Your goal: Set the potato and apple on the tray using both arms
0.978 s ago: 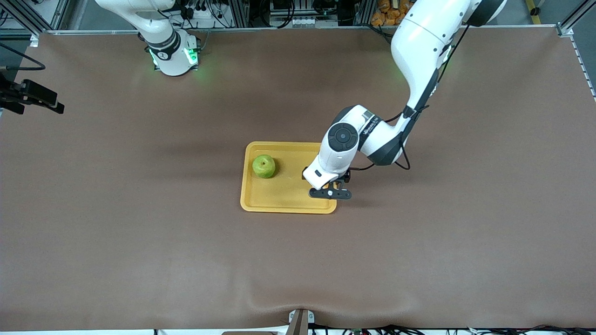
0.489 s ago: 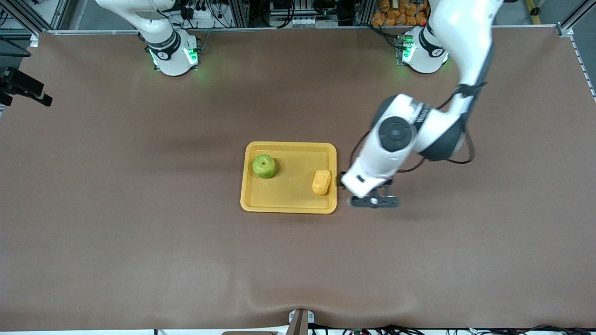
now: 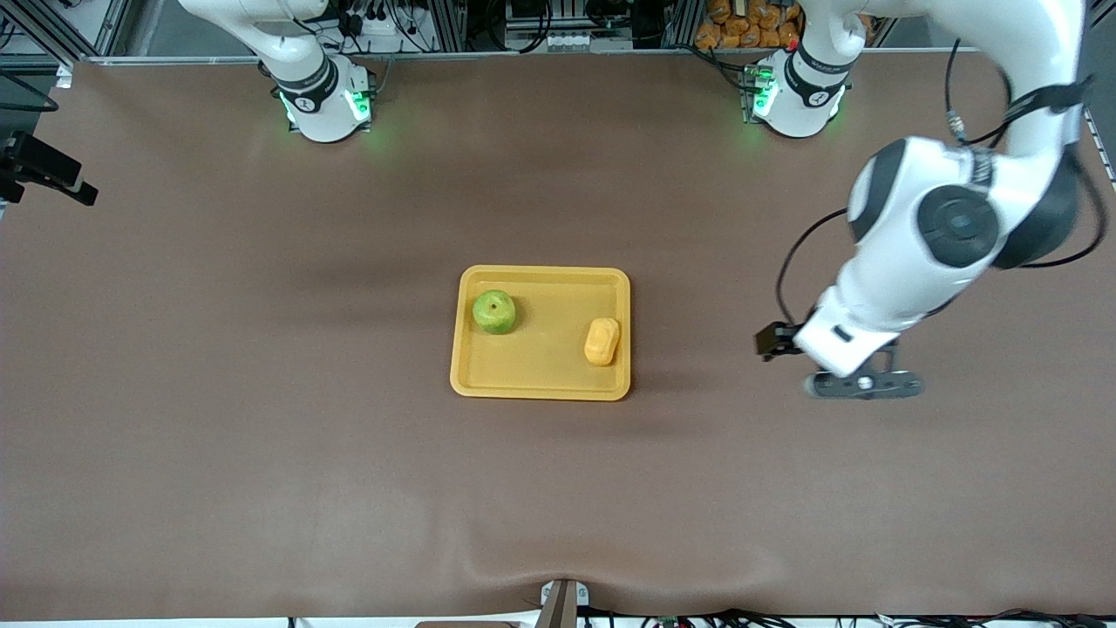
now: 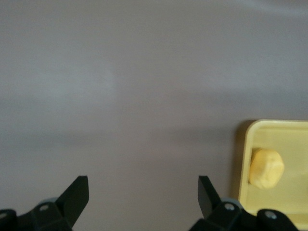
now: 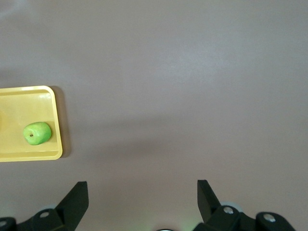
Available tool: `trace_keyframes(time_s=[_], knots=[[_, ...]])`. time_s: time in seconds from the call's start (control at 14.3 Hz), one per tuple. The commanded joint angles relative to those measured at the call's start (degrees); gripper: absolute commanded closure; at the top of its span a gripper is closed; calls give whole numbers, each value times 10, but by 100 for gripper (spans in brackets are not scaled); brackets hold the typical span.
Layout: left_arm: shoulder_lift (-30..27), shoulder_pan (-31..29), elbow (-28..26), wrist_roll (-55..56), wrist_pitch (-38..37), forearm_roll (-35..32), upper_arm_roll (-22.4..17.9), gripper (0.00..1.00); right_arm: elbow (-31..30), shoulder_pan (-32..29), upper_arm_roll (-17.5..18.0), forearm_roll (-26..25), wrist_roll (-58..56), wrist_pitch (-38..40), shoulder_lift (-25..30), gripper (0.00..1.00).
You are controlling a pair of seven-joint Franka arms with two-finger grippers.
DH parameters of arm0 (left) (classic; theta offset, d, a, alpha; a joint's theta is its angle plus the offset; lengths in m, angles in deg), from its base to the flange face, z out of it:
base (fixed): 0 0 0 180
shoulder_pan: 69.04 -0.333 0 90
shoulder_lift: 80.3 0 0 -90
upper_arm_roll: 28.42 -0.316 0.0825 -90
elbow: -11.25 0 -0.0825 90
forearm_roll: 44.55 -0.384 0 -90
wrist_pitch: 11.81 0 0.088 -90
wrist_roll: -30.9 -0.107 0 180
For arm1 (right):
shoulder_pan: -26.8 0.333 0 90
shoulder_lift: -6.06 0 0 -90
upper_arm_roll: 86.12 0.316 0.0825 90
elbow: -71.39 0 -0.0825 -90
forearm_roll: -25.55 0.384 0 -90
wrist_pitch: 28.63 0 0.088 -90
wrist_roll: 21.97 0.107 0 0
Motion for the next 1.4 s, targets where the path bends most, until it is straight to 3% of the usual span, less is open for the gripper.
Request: trace_keyframes(time_s=[0.0,0.63,0.91,1.12,1.33], knots=[[-50,-31,-10,-43,-35,-8,5,0,9,-7,3,-6,8,0,5,0],[-151,-99,-10,-144,-169,-1,5,0,24,-49,1,-6,10,5,5,0],[-195,-94,-17,-137,-226,0,5,0,24,-59,7,-2,11,9,8,0],[-229,-50,-38,-136,-240,0,-45,0,25,-33,9,3,13,28,9,0],[-236,-49,-36,-134,-257,13,-53,0,24,-20,10,-1,12,59,11,0]])
